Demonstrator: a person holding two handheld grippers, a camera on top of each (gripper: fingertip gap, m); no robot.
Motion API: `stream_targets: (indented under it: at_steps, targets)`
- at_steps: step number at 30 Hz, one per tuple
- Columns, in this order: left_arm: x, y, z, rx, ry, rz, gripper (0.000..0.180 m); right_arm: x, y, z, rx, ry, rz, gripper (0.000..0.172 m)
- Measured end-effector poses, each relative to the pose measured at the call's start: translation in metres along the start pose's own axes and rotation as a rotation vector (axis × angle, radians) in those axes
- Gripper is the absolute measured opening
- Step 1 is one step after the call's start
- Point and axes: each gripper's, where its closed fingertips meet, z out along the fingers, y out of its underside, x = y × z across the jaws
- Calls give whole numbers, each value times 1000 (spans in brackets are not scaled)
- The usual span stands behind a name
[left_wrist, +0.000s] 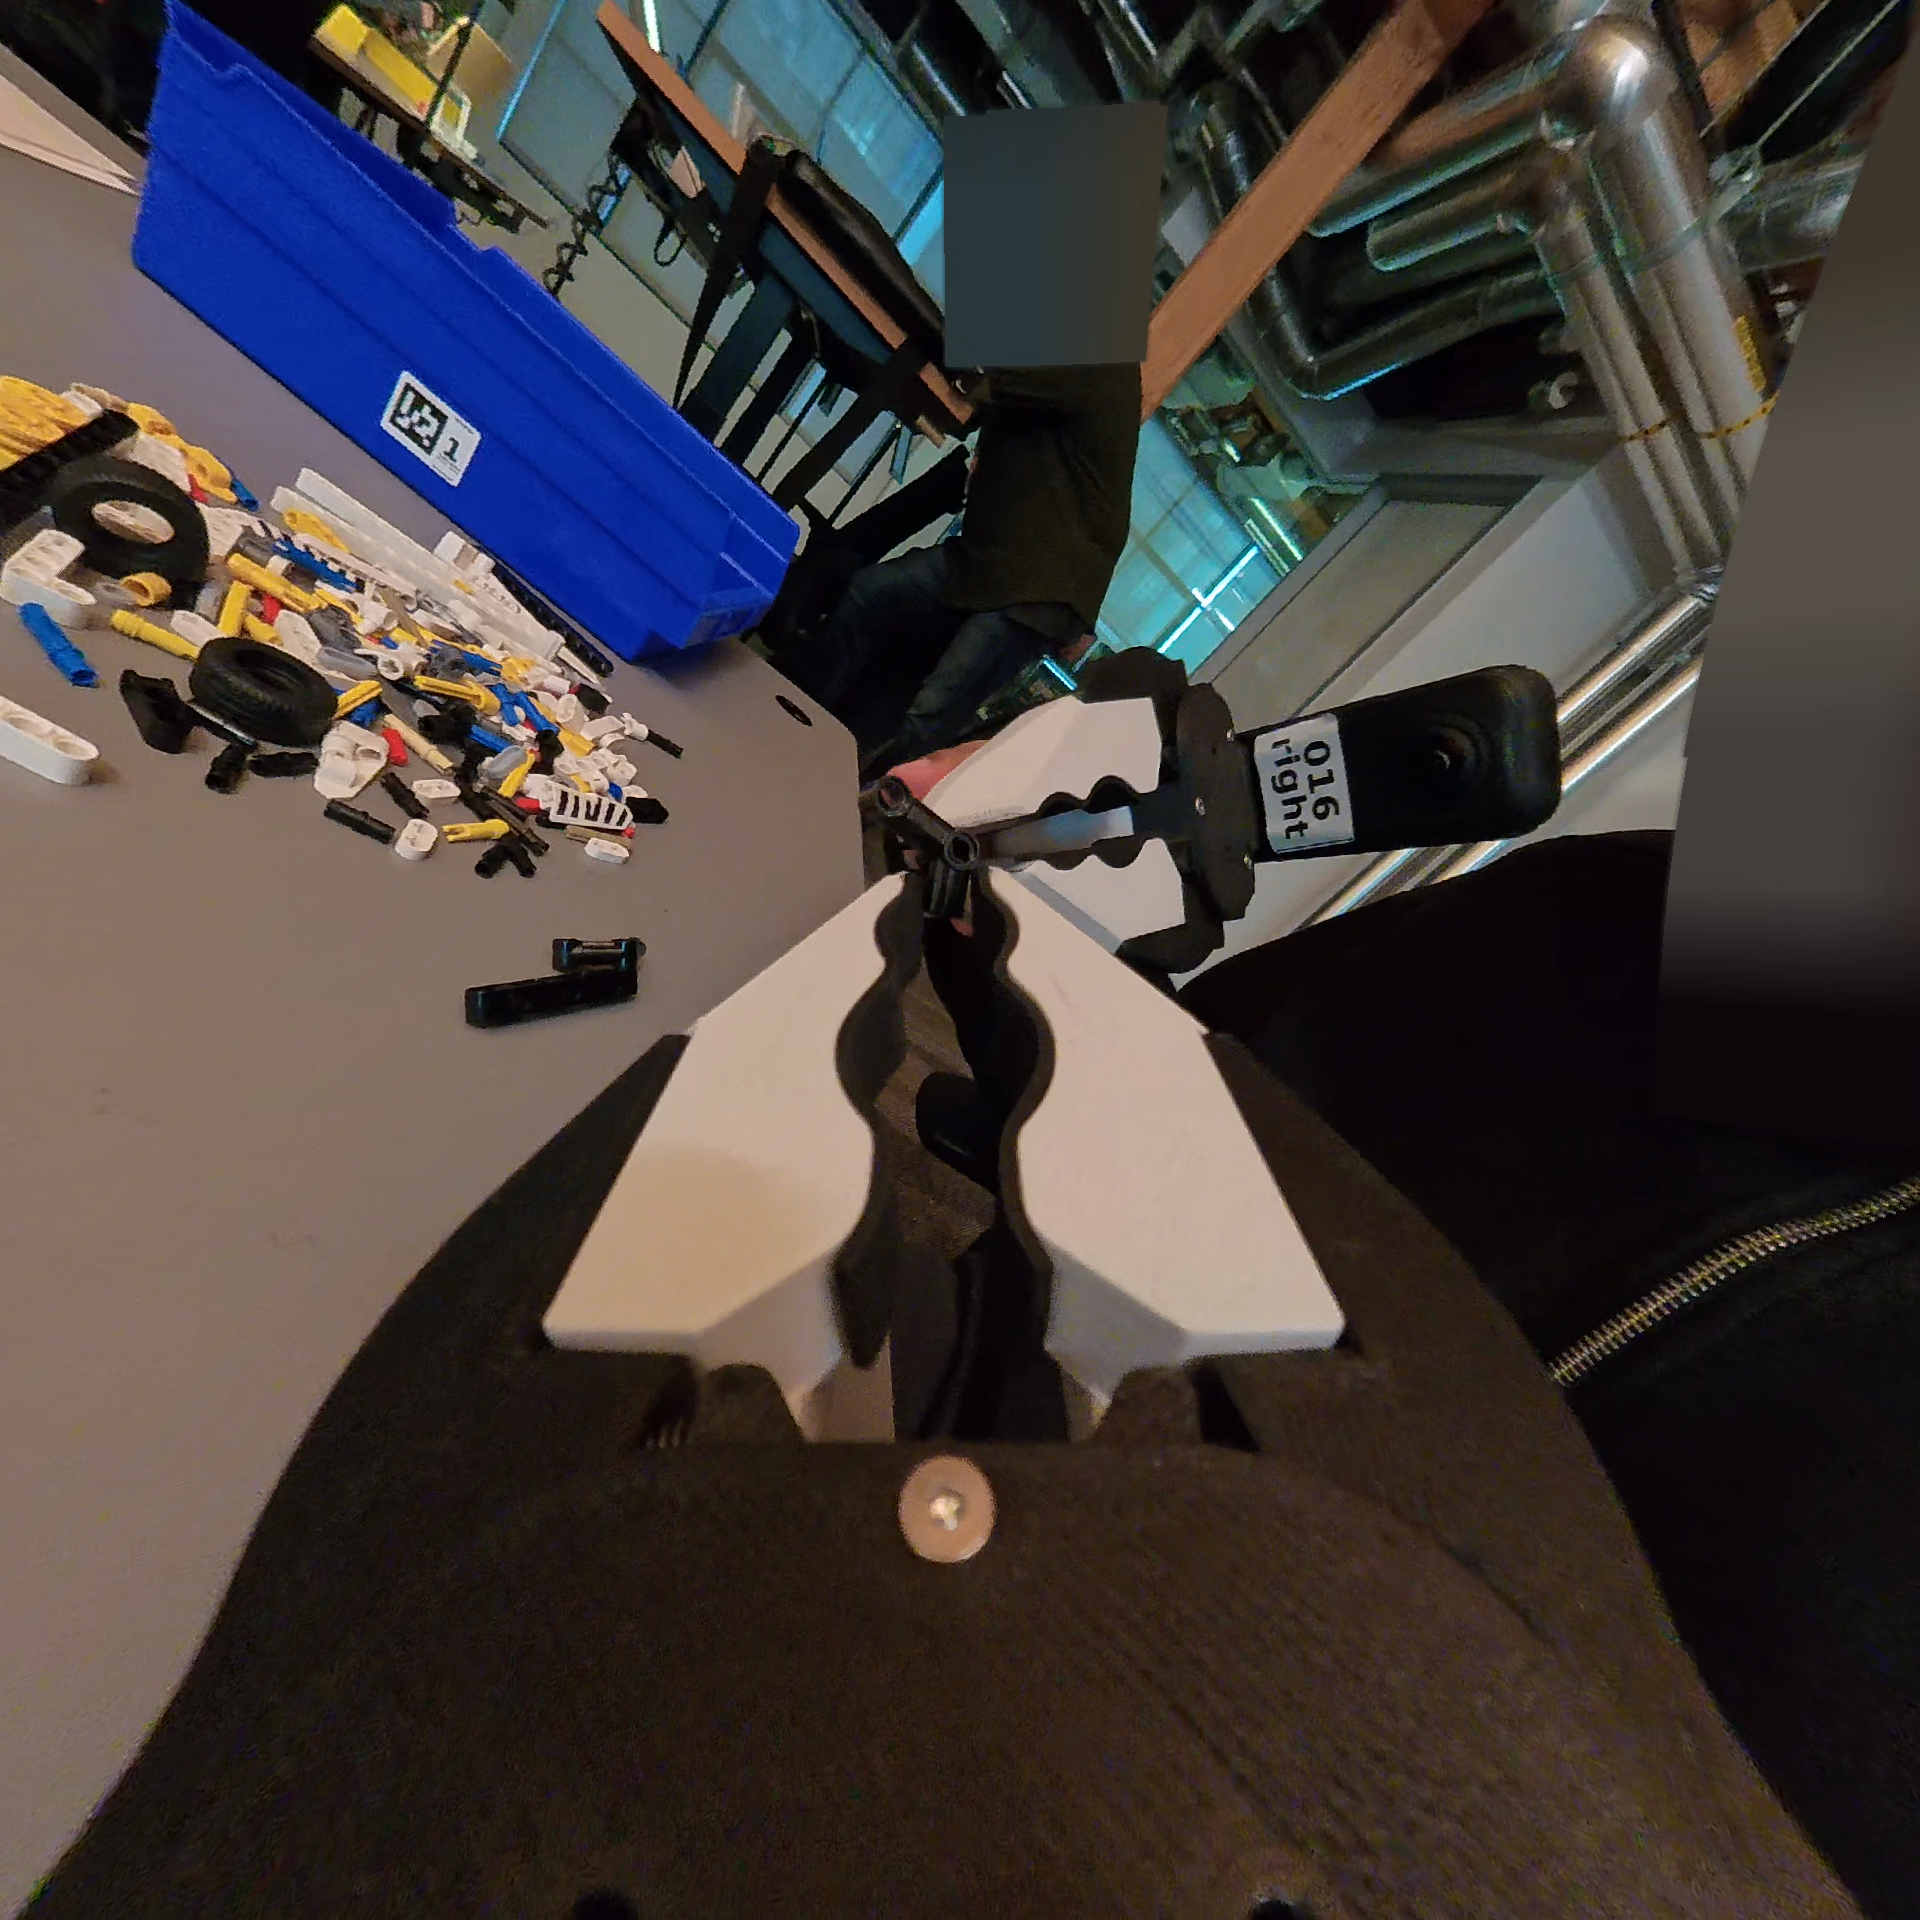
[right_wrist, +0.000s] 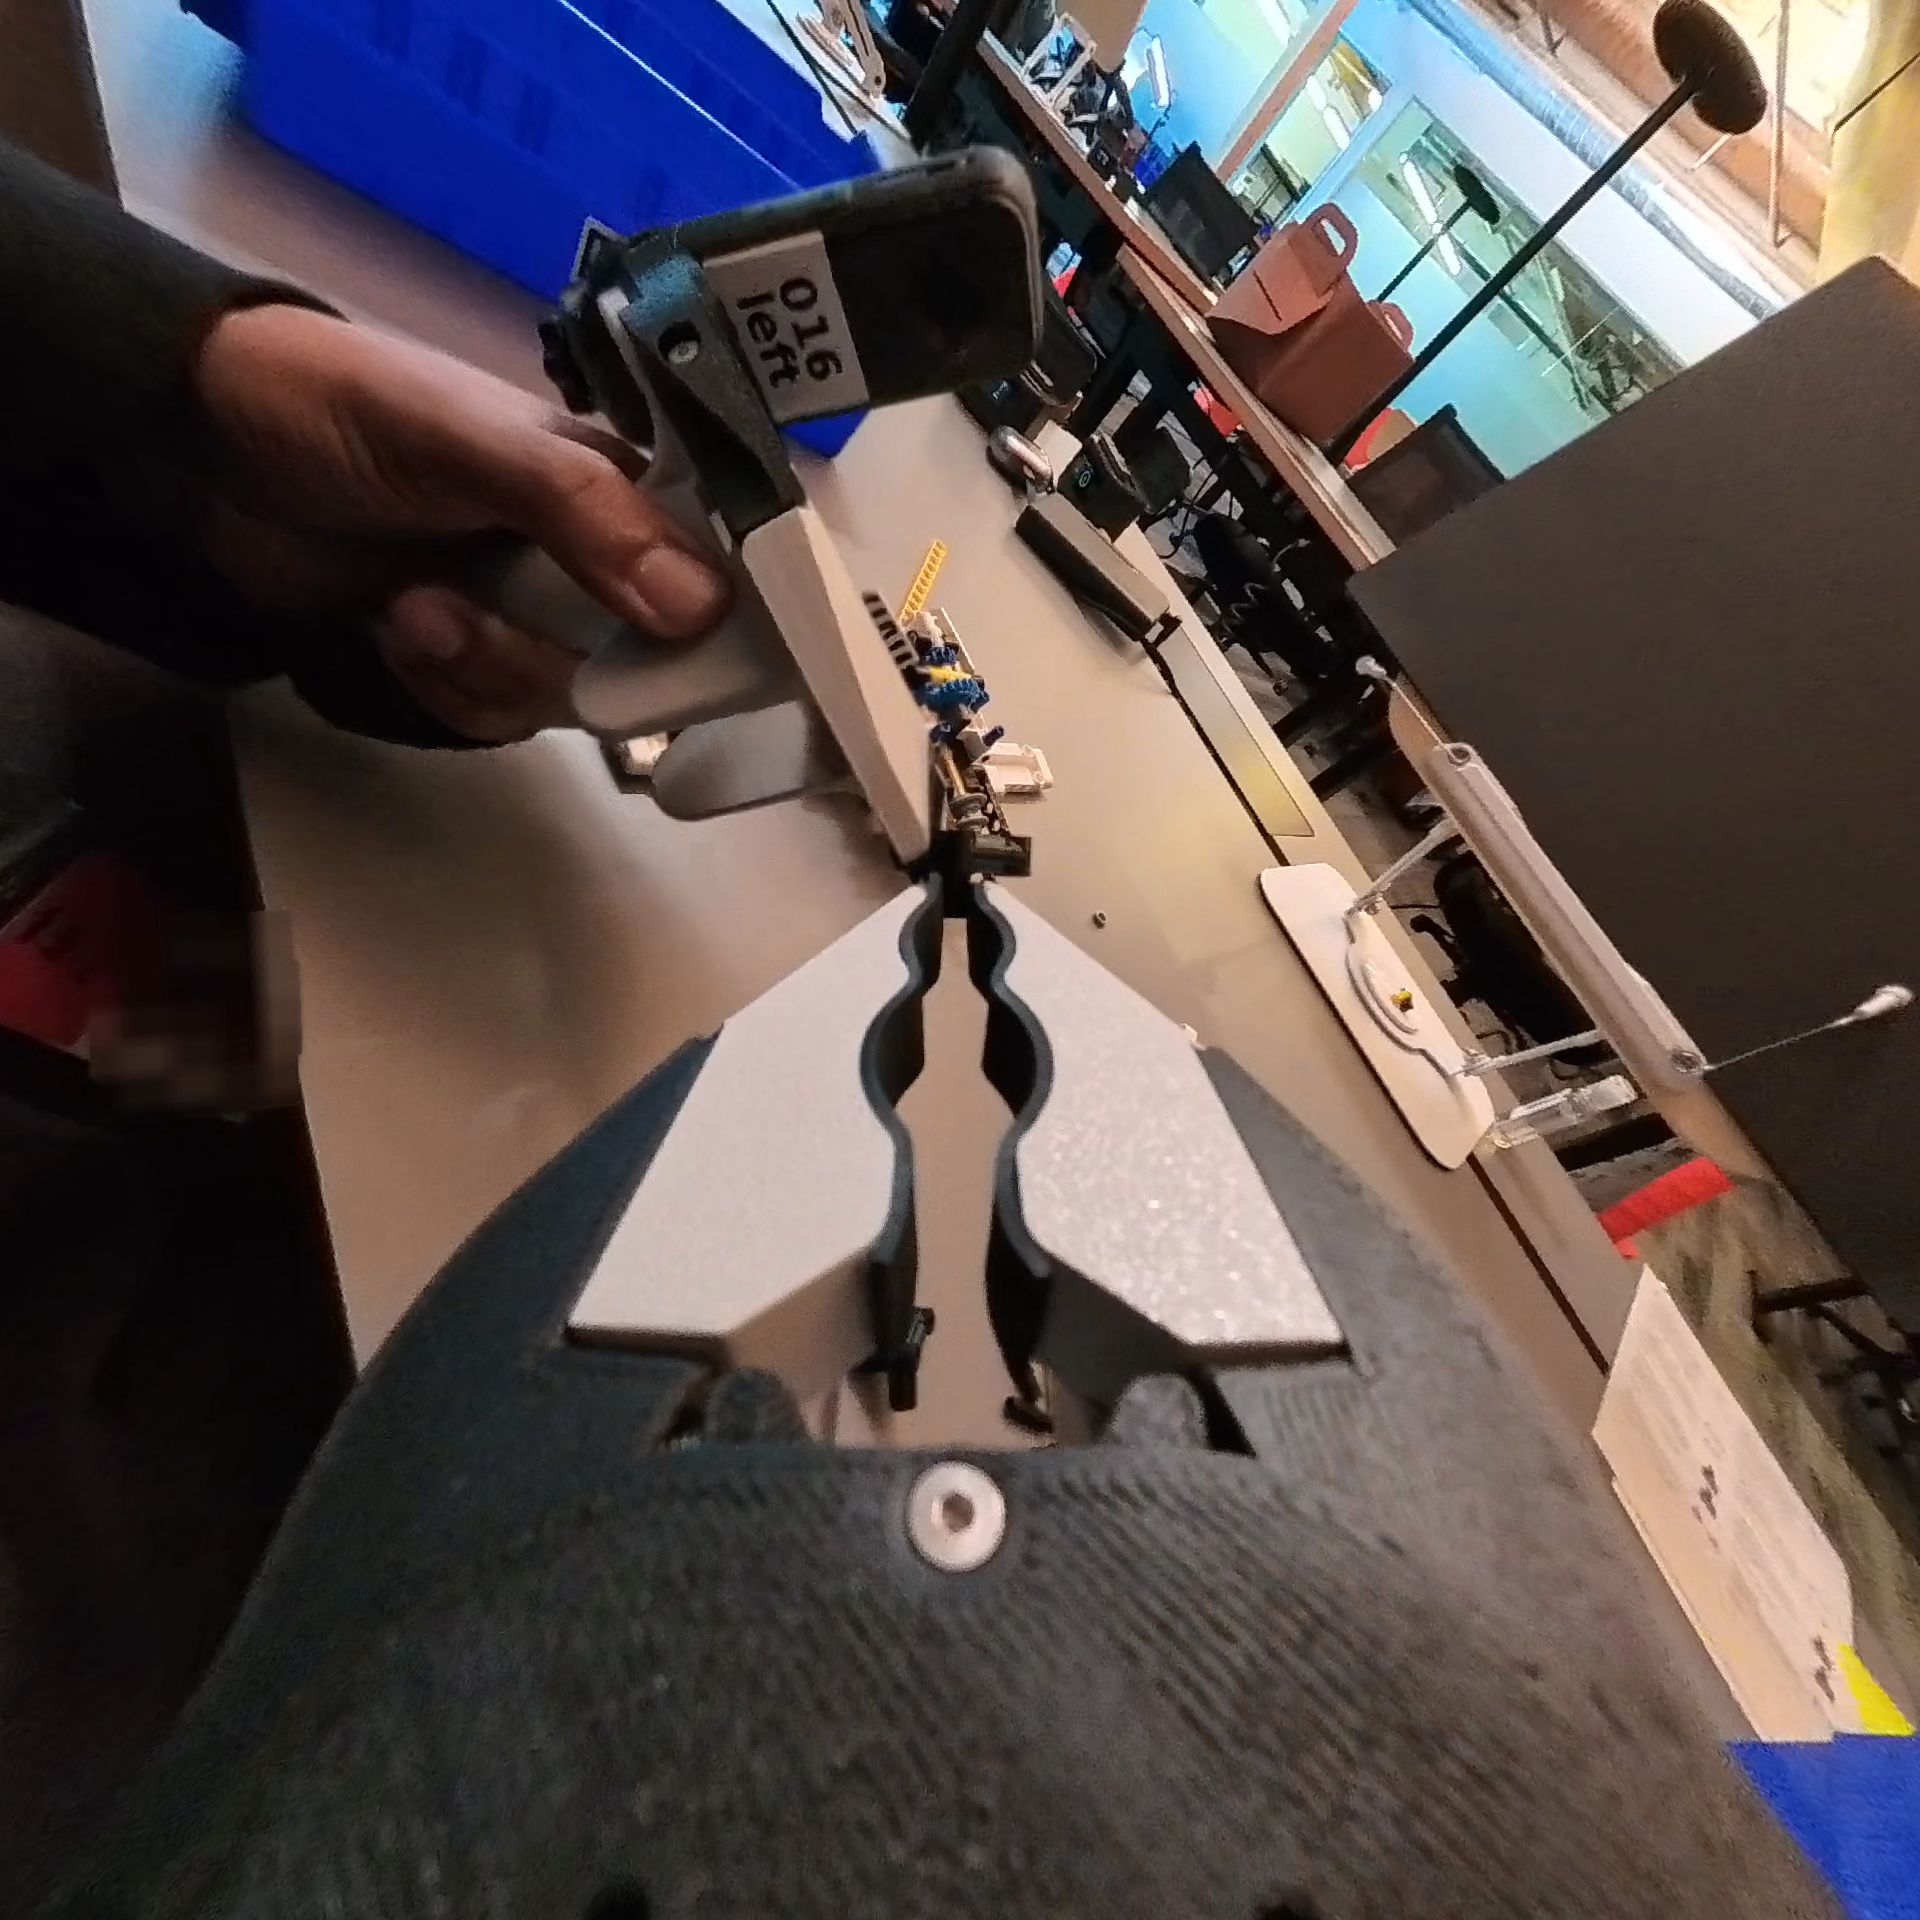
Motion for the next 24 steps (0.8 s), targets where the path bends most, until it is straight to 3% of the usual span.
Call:
stream_targets:
  at_steps: [6,9,14,24]
  targets:
    - [-9,1,0,-18,-131,100,6,-2,8,4,-48,5,16,3]
    - [-14,1,-1,-31,-213,159,6,-1,12,7,-41,-1,116,3]
    - [-34,10,-1,-38,-336,190,5,-6,33,18,-176,5,115,4]
    - [-35,7,0,20,-351,211,5,-7,41,20,-272,14,158,3]
